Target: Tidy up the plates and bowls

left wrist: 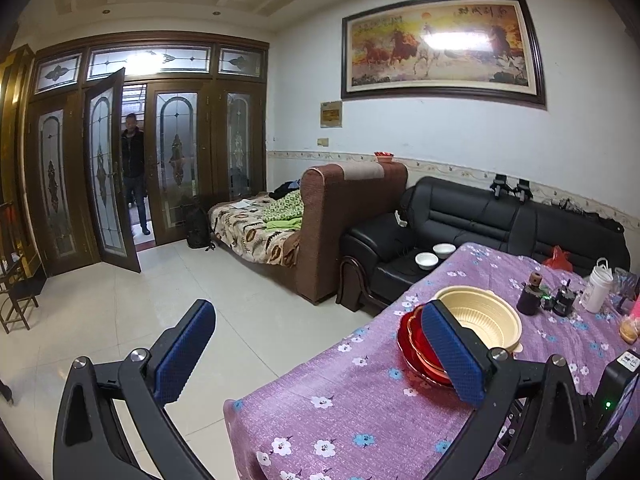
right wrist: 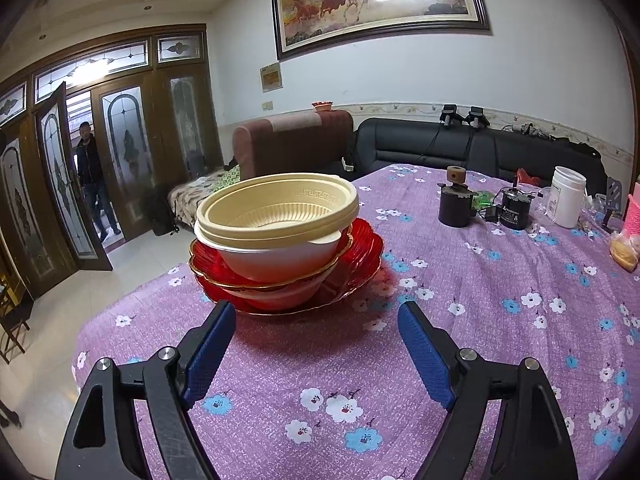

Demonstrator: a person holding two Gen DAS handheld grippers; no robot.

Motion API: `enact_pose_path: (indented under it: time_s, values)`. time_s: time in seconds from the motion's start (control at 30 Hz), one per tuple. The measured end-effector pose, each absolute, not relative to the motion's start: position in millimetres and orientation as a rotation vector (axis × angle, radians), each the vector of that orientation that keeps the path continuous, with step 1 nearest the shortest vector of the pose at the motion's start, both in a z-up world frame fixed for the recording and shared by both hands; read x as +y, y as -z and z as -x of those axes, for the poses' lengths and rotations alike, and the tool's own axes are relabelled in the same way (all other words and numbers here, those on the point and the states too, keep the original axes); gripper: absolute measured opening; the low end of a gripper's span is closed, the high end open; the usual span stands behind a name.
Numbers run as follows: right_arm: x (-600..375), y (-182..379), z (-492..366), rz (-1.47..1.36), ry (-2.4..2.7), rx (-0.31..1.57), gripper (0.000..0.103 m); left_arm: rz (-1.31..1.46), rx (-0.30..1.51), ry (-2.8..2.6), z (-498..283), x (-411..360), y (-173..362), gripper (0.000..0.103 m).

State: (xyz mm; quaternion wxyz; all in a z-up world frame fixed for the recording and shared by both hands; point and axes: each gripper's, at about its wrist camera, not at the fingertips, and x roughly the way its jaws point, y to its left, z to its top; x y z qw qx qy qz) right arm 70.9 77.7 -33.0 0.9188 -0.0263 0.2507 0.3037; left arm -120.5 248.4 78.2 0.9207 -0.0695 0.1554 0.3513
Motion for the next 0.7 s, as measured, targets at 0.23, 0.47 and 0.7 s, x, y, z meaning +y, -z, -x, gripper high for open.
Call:
enact_pose_path:
  time_s: [0.23,0.47,0.7]
  values:
    - [79,34,-70,0.061,-0.621,0.515,0.087,0.147,0.326,-0.711,119,247,-73,0.103]
    - [82,35,-66,0.083,-0.624,0.504,0.087,0.156,0.327,-0.719,123,250,-71,0.103]
    - [84,26,-58,0.098,-0.621,0.475,0.087,0.185,0.402,-0.702,110,255,-46,0.103]
